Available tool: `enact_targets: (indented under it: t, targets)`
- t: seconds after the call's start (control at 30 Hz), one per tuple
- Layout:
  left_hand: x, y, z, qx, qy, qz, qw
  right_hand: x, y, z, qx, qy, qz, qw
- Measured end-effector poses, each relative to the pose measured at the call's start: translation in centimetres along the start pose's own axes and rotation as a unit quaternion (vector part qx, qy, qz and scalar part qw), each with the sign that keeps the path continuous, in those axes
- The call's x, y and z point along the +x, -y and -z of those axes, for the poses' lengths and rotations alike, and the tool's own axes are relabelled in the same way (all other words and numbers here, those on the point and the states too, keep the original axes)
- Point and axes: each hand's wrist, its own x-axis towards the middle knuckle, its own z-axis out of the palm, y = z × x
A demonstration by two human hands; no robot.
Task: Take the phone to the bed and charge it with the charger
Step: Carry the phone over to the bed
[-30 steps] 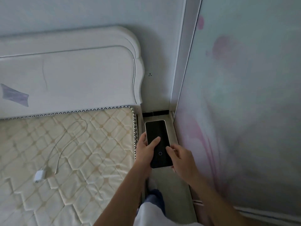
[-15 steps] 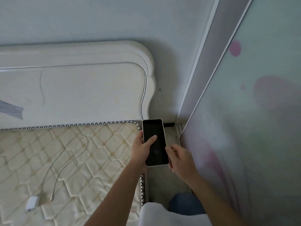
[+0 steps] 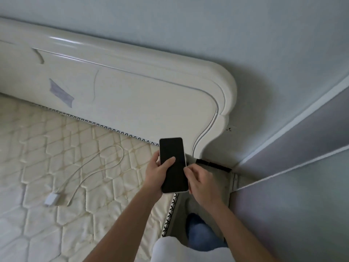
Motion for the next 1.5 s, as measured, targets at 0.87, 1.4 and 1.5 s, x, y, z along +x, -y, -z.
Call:
enact_targets:
  t: [0.87,1.4,1.5]
  targets:
    - [-2.2,-0.6,12.6,-0.213,-0.382,-0.052,0.898,9.8,7.0,-15.2,-0.104,0.425,0.183,0.88]
    - [5.9,10.0,23.5,-0.307,-0.372,0.034,0.875,12.2,-3.6,-28.3,-0.26,0.47,0.18,0.824]
    - [9.8,13.8,25.2,-0.338,-0.373,0.06,0.862,14.3,-7.6,-31.6,-0.297,0.478,0.186,0.805]
